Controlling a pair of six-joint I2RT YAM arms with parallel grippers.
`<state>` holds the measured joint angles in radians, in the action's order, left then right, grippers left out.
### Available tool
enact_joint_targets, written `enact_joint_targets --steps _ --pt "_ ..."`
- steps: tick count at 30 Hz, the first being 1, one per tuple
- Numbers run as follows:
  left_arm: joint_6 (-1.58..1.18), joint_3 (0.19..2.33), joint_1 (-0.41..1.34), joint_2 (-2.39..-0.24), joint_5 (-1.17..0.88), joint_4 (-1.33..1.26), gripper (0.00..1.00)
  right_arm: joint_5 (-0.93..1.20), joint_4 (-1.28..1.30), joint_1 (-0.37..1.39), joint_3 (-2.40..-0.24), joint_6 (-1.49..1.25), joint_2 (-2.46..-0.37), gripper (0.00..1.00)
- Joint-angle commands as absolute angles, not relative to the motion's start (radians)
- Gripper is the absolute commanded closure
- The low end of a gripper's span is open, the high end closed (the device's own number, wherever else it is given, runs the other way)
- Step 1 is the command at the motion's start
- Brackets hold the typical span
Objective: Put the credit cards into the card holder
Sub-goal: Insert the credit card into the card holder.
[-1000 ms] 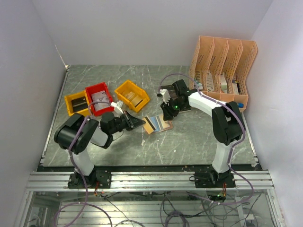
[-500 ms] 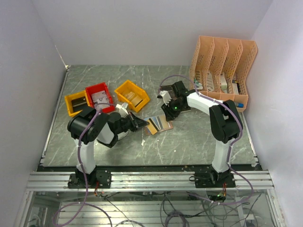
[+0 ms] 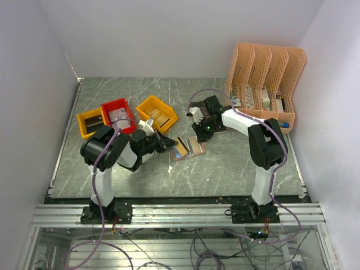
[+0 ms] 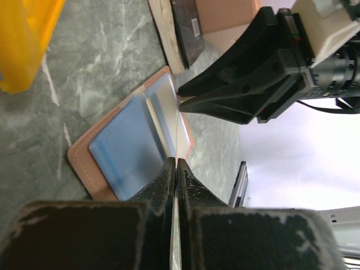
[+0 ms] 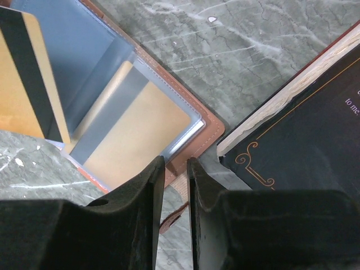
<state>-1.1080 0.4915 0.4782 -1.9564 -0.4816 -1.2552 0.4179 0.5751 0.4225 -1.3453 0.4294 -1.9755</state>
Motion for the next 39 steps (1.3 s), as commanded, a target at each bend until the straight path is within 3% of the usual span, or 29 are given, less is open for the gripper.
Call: enact_joint_targets --steps 1,19,39 --pt "-1.045 0.518 0.483 -1.947 -0.444 -1.188 0.93 0.413 0.590 0.421 -1.368 0.431 -1.994 0.78" --pt "-1.026 0.541 0.484 -1.934 -0.436 -1.088 0.93 0.435 0.604 0.423 -1.374 0.437 -2.009 0.77" --pt "-0.946 0.653 0.509 -1.872 -0.413 -0.757 0.93 0.440 0.606 0.428 -1.376 0.440 -2.003 0.77"
